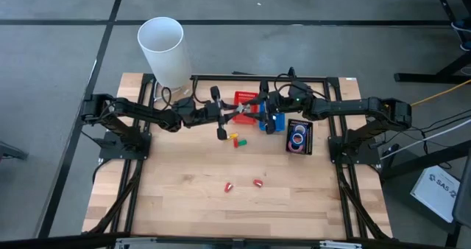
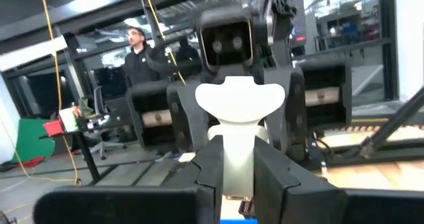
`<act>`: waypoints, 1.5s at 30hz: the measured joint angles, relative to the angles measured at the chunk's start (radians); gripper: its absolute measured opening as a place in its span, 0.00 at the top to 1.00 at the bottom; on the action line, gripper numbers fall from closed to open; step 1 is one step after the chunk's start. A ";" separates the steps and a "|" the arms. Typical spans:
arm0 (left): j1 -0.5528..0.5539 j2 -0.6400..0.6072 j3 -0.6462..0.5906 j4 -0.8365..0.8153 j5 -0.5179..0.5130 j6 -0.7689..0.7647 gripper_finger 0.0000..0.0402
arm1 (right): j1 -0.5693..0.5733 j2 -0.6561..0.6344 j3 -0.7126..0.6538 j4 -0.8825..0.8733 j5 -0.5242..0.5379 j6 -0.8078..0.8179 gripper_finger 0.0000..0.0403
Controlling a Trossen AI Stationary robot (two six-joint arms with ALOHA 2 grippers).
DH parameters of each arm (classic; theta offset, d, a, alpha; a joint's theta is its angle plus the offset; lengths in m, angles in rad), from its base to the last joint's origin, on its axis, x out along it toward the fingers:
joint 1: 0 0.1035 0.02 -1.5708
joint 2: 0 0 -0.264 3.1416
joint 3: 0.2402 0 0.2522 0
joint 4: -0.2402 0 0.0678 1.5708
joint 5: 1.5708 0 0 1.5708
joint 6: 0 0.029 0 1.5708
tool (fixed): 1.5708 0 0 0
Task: Pick and place Stapler, Stapler remover, tape
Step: Put the gray staple remover into the blue bin
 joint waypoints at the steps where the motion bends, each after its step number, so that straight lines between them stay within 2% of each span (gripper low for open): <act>1: 0.000 -0.001 0.000 0.007 -0.001 0.001 0.87 | -0.001 0.001 0.000 -0.004 0.000 0.000 0.55; 4: 0.001 -0.002 0.001 0.012 -0.006 0.001 0.81 | 0.000 0.001 -0.001 -0.014 -0.003 0.000 0.63; 8: 0.001 -0.003 0.002 0.009 -0.006 0.001 0.74 | 0.000 0.001 -0.002 -0.036 -0.004 -0.003 0.81; 11: 0.001 -0.003 0.002 0.008 -0.011 -0.001 0.71 | 0.000 0.001 -0.002 -0.038 -0.004 -0.018 0.95; 13: 0.001 -0.003 0.002 0.005 -0.022 -0.015 0.70 | 0.000 0.001 -0.001 -0.034 -0.004 -0.027 0.98; 18: 0.001 -0.003 0.002 0.002 -0.023 -0.018 0.73 | 0.000 0.001 -0.001 -0.030 -0.004 -0.026 0.96; 25: 0.001 -0.003 0.002 0.003 -0.022 0.006 0.90 | 0.000 0.001 -0.002 -0.042 -0.019 -0.017 0.98; 38: 0.001 -0.003 0.002 0.071 -0.019 0.026 0.90 | 0.000 0.001 -0.002 -0.097 -0.020 0.000 0.78; 45: 0.001 -0.003 0.002 0.089 0.001 0.026 0.90 | 0.004 0.009 -0.002 -0.042 0.034 0.000 0.75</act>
